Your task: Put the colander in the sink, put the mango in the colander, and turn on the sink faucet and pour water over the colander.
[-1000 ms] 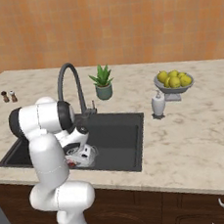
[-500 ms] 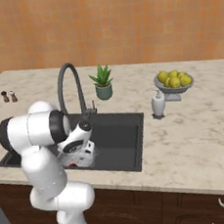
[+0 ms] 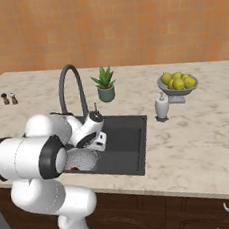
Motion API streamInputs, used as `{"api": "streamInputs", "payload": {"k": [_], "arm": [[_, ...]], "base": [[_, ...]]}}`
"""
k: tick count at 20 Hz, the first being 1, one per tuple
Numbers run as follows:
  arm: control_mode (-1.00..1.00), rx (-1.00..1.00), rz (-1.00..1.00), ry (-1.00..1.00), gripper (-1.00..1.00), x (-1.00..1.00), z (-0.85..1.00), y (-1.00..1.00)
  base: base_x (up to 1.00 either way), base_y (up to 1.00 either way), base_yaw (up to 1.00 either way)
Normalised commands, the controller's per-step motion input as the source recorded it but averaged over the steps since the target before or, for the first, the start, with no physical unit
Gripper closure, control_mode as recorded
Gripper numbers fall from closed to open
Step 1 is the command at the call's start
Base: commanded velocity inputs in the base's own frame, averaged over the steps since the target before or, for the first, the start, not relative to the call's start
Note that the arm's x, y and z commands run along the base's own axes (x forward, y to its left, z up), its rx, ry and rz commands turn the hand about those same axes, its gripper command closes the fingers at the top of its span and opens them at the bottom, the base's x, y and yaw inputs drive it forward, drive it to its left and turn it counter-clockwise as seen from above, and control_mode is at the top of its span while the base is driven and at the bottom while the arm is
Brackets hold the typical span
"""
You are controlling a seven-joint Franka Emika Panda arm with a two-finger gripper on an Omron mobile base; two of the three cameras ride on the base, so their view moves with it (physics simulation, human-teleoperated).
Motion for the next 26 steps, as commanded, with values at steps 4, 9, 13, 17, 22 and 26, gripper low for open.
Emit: {"api": "streamInputs", "payload": {"k": [4,9,13,17,22,26], "arm": [[-1.00,0.11,0.00,-0.04,-1.00,0.37,0.71,-0.41],[-1.00,0.15,-0.04,-0.08,-1.00,0.43,0.43,-0.09],[-1.00,0.11,-0.08,-0.07,-1.00,0.57,0.15,0.00],[-1.00,0.07,-0.09,-0.06,-1.00,0.65,0.06,0.01],[-1.00,0.04,-0.10,-0.05,-1.00,0.56,0.00,0.17],[-1.00,0.04,-0.08,-0.04,-1.00,0.66,0.00,0.30]], "base": [[0.00,0.00,0.00],[0.00,0.00,0.00],[0.00,0.00,0.00],[0.00,0.00,0.00],[0.00,0.00,0.00],[0.00,0.00,0.00]]}}
